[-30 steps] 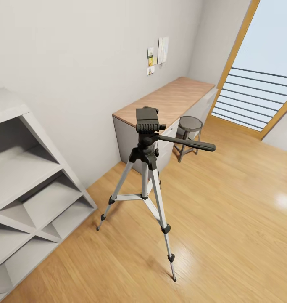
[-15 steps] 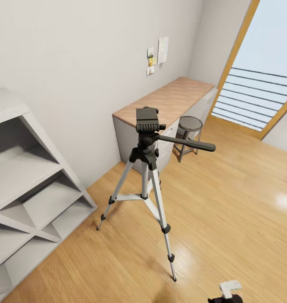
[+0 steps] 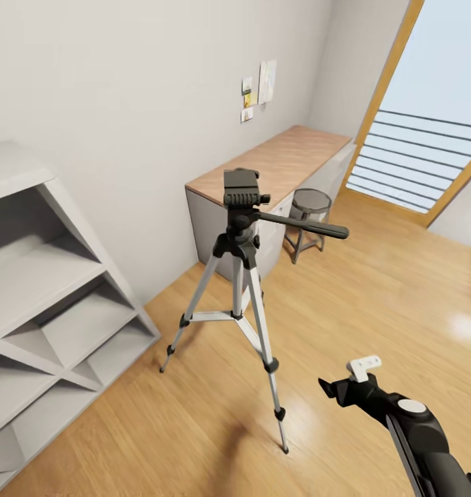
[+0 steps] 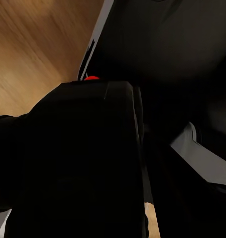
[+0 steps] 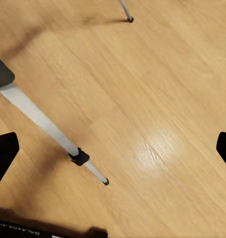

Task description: Attach the digital camera to the camera tripod in the bedroom.

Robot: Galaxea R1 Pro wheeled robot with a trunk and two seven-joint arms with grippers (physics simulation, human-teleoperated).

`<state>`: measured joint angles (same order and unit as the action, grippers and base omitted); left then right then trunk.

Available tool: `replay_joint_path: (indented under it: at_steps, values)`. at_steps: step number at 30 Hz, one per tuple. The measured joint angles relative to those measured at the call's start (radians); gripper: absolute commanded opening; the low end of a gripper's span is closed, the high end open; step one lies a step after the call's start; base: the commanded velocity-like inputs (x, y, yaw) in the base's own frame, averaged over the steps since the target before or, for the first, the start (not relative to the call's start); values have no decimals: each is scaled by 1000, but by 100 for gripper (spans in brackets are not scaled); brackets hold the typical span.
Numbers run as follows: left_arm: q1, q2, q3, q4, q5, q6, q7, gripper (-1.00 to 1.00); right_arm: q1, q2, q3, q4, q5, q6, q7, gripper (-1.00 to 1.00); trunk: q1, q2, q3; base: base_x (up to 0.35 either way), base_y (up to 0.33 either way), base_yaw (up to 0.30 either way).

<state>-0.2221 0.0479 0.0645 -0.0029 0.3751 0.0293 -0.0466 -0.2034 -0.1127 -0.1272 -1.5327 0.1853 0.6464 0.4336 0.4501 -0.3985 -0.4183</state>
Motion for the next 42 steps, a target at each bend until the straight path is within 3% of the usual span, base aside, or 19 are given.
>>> replay_joint_path:
  at_steps: [21,23,28,30,35,37,38,39,42]
  values:
    - [0,1,0,0,0,0,0,-100,0,1,3,-29,-4,5,14,100,-1,0,0,-50,0,0]
    - [0,1,0,0,0,0,0,-100,-5,19,4,-29,-6,12,9,100,-1,0,0,0,0,0]
    - [0,1,0,0,0,0,0,-100,-136,86,4,-25,-6,134,12,100,-1,0,0,0,0,0]
    - [0,1,0,0,0,0,0,-100,-211,111,4,-23,-9,236,16,100,0,0,0,0,0,0]
    - [0,1,0,0,0,0,0,-100,-347,151,9,-21,-12,397,42,100,-1,0,0,0,0,0]
    - [0,1,0,0,0,0,0,-100,-375,165,23,-21,-10,397,60,100,-1,0,0,0,0,0]
    - [0,1,0,0,0,0,0,-100,-391,177,49,-21,-12,397,78,100,-1,0,0,0,0,0]
    - [0,1,0,0,0,0,0,-100,-411,197,140,-22,-14,398,103,100,-1,0,0,0,0,0]
    - [0,1,0,0,0,0,0,-100,-418,206,208,-22,-4,398,109,100,-1,0,0,0,0,0]
